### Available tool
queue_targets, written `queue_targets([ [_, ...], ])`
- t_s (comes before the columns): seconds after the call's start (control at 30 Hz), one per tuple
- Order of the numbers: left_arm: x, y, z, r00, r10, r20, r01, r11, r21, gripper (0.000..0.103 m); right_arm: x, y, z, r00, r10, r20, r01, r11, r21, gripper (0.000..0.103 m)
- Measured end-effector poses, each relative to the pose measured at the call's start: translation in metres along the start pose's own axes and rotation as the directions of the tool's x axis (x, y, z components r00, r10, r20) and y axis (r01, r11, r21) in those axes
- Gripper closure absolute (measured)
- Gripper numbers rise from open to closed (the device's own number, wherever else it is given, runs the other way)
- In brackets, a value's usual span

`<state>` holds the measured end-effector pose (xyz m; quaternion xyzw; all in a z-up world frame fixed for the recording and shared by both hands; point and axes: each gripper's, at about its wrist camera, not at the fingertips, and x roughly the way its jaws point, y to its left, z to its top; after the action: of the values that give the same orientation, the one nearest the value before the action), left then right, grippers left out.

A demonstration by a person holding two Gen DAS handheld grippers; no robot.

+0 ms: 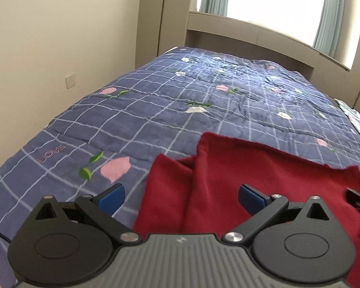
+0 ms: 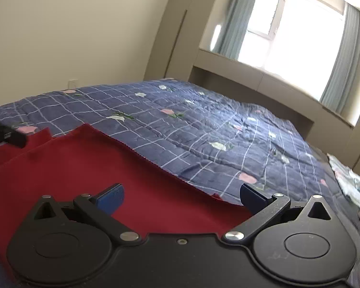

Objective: Fold small clothes

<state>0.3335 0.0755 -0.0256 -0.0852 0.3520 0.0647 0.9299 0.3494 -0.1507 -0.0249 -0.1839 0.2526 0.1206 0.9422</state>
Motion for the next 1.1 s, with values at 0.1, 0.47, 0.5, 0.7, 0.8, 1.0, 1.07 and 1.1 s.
queue_targets([
  [0.1, -0.015, -0.003, -0.008, 1.0, 0.004, 0.01, -0.004, 1.0, 0.012, 0.0, 0.019, 0.006, 0.002, 0.998, -0.059, -0.03, 0.059, 0.998, 0.003, 0.001],
  [0.47, -0.024, -0.008, -0.017, 1.0, 0.014, 0.0, -0.014, 1.0, 0.02, 0.0, 0.062, 0.011, -0.037, 0.987, -0.089, -0.131, 0.092, 0.996, 0.018, 0.001],
  [0.5, -0.023, -0.008, -0.017, 1.0, 0.014, -0.003, -0.014, 1.0, 0.022, 0.0, 0.063, 0.011, -0.037, 0.987, -0.089, -0.132, 0.092, 0.996, 0.018, 0.001],
  [0.7, -0.018, -0.008, -0.024, 0.999, 0.029, -0.019, -0.029, 1.0, 0.008, 0.0, 0.062, 0.012, -0.039, 0.988, -0.091, -0.127, 0.094, 0.995, 0.021, 0.001],
  [0.8, -0.022, -0.005, -0.034, 0.998, 0.056, -0.024, -0.056, 0.998, -0.017, 0.0, 0.062, 0.012, -0.039, 0.988, -0.094, -0.122, 0.098, 0.995, 0.02, 0.001],
  [1.0, -0.038, 0.002, -0.063, 0.997, 0.074, -0.026, -0.076, 0.991, -0.109, 0.0, 0.058, 0.012, -0.04, 0.988, -0.103, -0.115, 0.107, 0.994, 0.03, 0.001],
  [1.07, -0.043, 0.005, -0.074, 0.995, 0.104, 0.0, -0.103, 0.985, -0.14, 0.0, 0.058, 0.012, -0.041, 0.988, -0.101, -0.113, 0.106, 0.994, 0.038, 0.001],
  [1.1, -0.045, 0.006, -0.08, 0.993, 0.114, 0.014, -0.11, 0.982, -0.154, 0.0, 0.058, 0.011, -0.041, 0.989, -0.097, -0.114, 0.103, 0.994, 0.043, 0.001],
])
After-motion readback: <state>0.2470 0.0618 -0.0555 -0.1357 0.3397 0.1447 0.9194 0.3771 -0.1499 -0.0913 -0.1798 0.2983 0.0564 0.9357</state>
